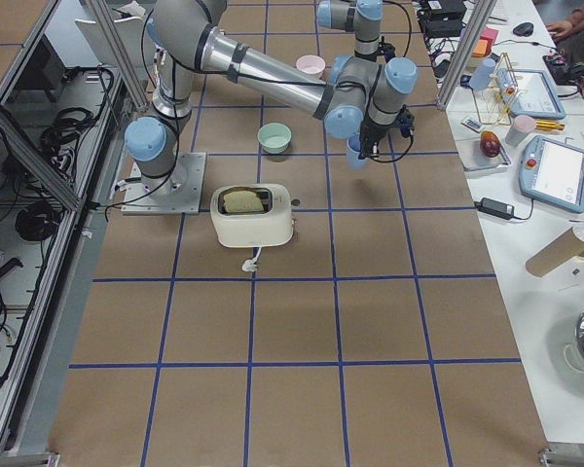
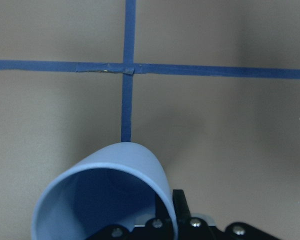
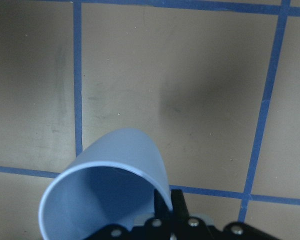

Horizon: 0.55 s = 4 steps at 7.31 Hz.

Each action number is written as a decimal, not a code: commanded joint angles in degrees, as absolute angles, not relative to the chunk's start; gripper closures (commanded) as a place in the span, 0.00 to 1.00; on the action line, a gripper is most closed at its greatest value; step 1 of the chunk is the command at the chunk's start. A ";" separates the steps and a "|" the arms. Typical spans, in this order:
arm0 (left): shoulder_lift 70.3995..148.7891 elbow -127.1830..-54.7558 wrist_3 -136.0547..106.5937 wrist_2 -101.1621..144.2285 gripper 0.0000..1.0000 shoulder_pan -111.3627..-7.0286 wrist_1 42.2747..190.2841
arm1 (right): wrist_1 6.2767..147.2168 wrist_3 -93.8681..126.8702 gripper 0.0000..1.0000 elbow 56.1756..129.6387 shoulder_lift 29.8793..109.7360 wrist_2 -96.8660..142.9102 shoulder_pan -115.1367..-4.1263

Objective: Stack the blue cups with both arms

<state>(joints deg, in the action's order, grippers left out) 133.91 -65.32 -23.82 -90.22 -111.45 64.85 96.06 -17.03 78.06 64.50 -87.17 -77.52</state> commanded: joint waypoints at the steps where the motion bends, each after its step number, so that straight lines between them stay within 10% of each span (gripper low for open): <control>1: 134.21 -65.30 -23.91 -90.18 0.40 -111.45 64.78 | 90.74 -14.59 1.00 74.90 66.25 -87.27 -79.10; 2: 134.30 -65.30 -23.91 -90.00 0.00 -111.45 64.86 | 86.18 -13.98 1.00 73.06 67.75 -87.10 -79.10; 4: 132.82 -65.21 -23.73 -89.65 0.00 -111.27 65.04 | 85.69 -8.45 1.00 72.86 67.85 -86.75 -80.32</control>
